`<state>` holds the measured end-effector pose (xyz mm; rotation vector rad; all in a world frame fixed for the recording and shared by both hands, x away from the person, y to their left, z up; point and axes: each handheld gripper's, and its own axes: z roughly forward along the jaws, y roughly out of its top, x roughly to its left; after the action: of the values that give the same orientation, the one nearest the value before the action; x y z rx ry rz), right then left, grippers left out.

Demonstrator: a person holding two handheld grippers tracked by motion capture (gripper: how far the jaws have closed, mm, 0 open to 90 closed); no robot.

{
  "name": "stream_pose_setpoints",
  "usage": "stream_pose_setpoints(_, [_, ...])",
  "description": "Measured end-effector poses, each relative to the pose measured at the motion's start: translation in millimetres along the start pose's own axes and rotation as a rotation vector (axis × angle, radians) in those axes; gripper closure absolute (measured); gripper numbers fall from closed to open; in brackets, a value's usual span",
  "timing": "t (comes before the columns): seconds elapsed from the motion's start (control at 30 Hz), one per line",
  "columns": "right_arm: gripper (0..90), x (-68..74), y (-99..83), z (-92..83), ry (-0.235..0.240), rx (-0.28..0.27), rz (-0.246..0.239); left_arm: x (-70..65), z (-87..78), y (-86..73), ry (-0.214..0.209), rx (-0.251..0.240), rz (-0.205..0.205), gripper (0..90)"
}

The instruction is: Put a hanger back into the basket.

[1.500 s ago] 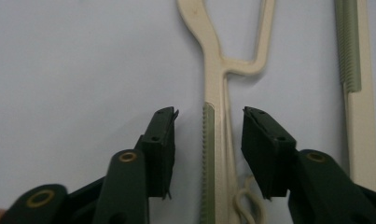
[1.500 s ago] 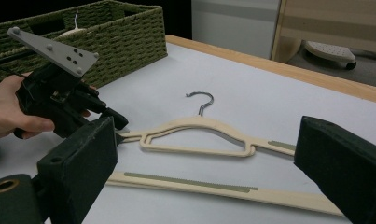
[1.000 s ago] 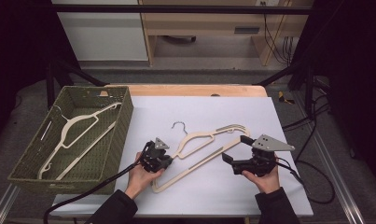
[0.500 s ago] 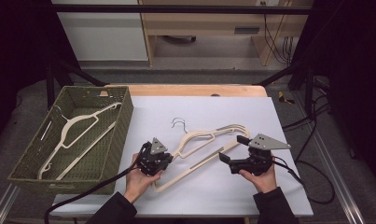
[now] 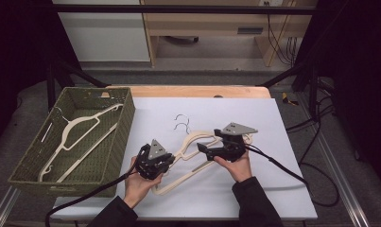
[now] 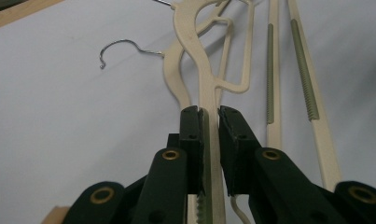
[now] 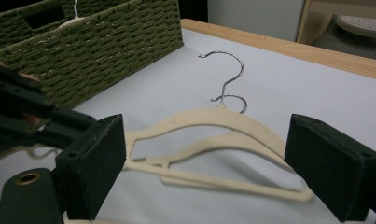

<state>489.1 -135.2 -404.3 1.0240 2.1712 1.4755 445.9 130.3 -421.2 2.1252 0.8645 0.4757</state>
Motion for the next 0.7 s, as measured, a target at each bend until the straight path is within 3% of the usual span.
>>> stream_pose_setpoints(0.4, [23.0,-3.9,19.1,51.1,-0.026,0.034,0.036,-1.5,-4.7,1.0,-0.009,-0.011,0.001,79.7])
stream_pose_setpoints(0.57, [29.9,-7.6,17.7,65.9,-0.024,0.059,0.063,-2.2,-5.1,0.9,-0.008,-0.015,0.005,79.7])
stream_pose_setpoints(0.7, [37.0,-10.7,13.8,72.8,-0.04,0.091,0.052,-2.9,-5.4,0.5,-0.01,-0.019,0.004,79.7])
